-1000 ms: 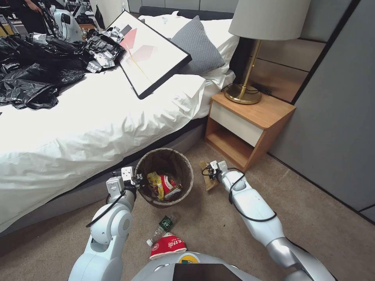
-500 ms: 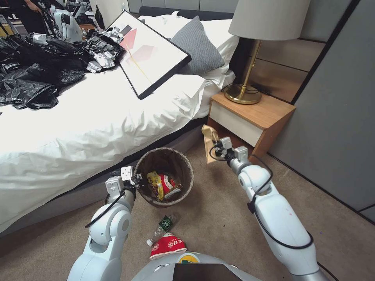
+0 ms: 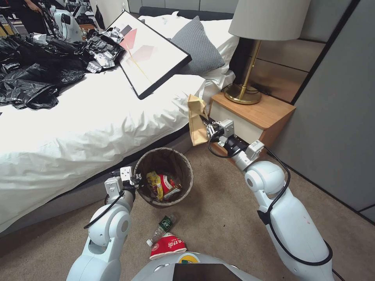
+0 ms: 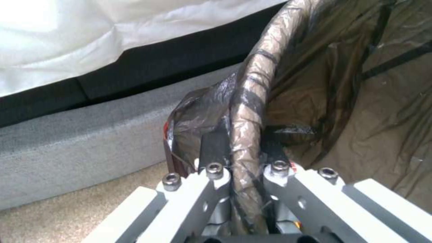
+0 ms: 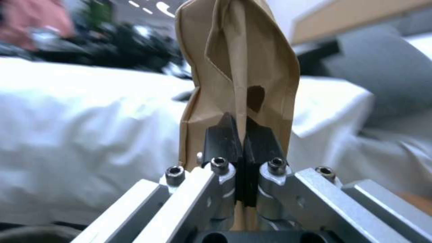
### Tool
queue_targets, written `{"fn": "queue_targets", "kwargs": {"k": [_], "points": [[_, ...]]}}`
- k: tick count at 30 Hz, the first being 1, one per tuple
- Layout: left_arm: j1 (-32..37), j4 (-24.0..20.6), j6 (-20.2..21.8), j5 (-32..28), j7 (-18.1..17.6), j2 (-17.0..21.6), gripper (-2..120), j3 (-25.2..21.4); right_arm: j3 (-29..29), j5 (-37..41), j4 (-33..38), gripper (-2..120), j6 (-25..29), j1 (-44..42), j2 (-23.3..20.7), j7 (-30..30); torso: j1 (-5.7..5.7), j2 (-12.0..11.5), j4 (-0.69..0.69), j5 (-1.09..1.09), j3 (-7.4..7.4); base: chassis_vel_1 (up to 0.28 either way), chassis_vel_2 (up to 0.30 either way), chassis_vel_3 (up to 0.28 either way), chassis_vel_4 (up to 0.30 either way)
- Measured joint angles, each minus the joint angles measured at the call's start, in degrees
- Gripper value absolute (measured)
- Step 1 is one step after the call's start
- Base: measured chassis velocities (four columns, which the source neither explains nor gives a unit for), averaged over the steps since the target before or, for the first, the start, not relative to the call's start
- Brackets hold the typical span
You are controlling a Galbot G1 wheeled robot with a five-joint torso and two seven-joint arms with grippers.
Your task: Pick up the trash bin, then pick up the garbage from the floor and place it into the trash bin.
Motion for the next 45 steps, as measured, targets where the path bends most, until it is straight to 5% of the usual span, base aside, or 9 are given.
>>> {"fn": "queue_targets", "kwargs": {"k": [7,19,45], "points": [[-0.31,0.39,0.0,0.01,-0.02,-0.09,2,0.06,-0.27,2.39,-0.19,0,4.78,-0.32,-1.13,-11.53,0.0,0.0,0.0,0.0,0.0,0.0,0.0,0.0,0.0],[-0.89,1.24,0.0,-0.25,-0.04,-0.12,2,0.0,-3.35,-0.7,-3.32,0,5.2,0.89,-2.34,-23.93,0.0,0.0,0.0,0.01,0.01,0.0,0.0,0.0,0.0],[-0.74,1.05,0.0,-1.34,-0.13,-0.46,2,0.4,-10.69,-10.42,-14.09,0,5.04,4.08,-2.24,-30.3,0.0,0.0,0.0,0.01,0.0,0.0,0.0,0.0,0.0]]}}
